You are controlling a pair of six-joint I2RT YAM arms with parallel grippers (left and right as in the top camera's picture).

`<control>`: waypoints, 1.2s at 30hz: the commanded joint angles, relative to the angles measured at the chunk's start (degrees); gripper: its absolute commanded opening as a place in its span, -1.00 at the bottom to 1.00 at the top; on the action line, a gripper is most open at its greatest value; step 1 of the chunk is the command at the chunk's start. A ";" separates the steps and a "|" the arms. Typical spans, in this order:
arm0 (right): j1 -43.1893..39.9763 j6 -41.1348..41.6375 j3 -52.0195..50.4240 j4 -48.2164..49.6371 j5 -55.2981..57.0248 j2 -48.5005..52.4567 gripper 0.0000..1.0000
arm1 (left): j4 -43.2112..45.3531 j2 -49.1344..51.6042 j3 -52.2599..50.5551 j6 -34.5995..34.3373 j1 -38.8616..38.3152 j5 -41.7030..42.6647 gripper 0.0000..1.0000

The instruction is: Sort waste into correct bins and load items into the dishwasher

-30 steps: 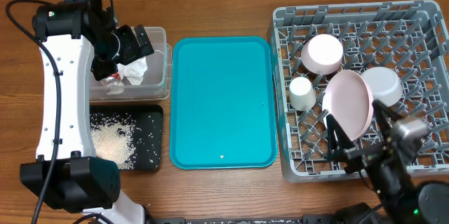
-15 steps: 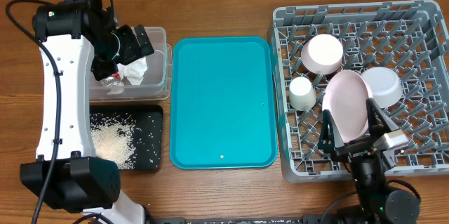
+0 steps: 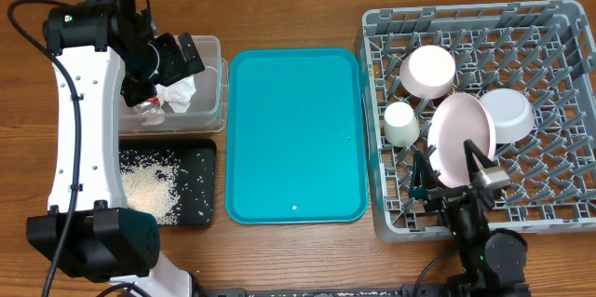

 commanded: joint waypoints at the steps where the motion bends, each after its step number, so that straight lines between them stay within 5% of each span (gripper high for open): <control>1: -0.24 0.22 -0.59 -2.21 0.83 -0.70 1.00 | 0.04 0.09 1.25 -0.81 -0.04 0.44 1.00; 36: -0.52 0.24 -0.59 -6.32 0.63 -0.70 1.00 | 0.02 0.09 1.25 -0.81 -0.04 0.44 1.00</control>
